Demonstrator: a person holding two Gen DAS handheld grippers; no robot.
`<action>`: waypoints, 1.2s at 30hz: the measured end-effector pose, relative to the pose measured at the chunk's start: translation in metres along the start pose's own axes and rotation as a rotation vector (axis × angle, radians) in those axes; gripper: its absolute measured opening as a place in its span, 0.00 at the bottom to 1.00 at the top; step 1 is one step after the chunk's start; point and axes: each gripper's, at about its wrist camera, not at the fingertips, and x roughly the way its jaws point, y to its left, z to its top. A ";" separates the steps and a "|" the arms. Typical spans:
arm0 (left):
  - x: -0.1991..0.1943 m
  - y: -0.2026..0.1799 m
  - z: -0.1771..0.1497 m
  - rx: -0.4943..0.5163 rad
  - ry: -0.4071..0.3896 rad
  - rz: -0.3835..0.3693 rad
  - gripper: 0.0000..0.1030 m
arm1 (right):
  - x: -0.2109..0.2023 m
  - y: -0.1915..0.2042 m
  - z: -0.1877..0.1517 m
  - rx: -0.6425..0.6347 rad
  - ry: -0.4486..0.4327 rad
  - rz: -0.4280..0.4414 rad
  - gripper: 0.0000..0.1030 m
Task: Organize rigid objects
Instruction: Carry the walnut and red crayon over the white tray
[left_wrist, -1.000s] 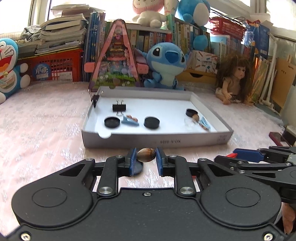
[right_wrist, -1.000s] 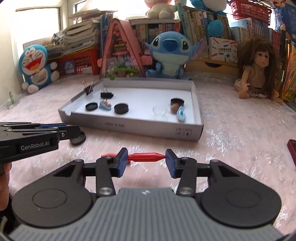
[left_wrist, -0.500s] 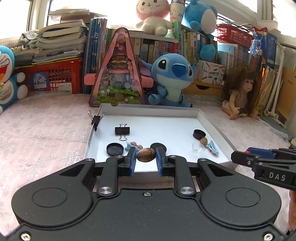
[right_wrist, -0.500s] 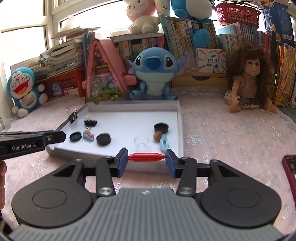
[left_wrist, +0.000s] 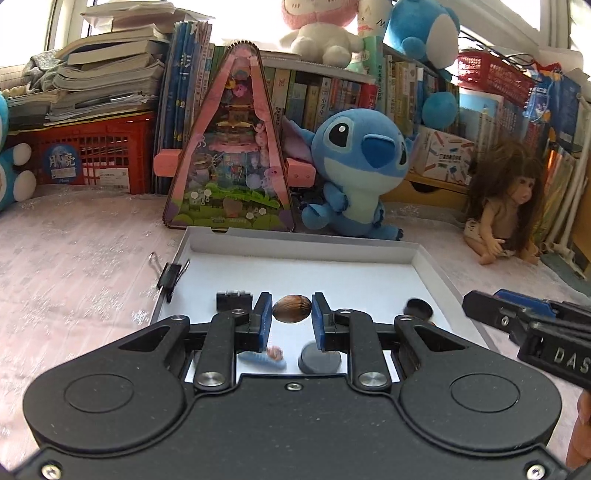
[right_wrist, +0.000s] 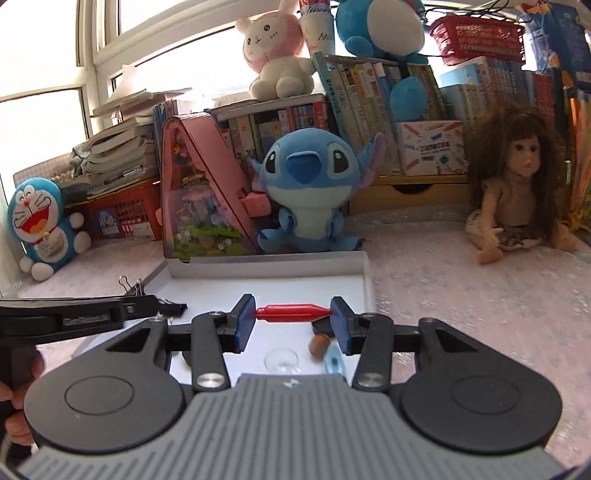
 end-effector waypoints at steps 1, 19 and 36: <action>0.007 -0.001 0.003 0.005 0.009 0.002 0.21 | 0.006 0.001 0.001 -0.002 0.007 -0.002 0.48; 0.068 -0.003 0.008 0.024 0.113 0.049 0.21 | 0.078 0.003 -0.004 0.030 0.173 -0.009 0.48; 0.083 -0.004 0.002 0.042 0.156 0.074 0.21 | 0.089 0.008 -0.006 -0.016 0.208 -0.040 0.48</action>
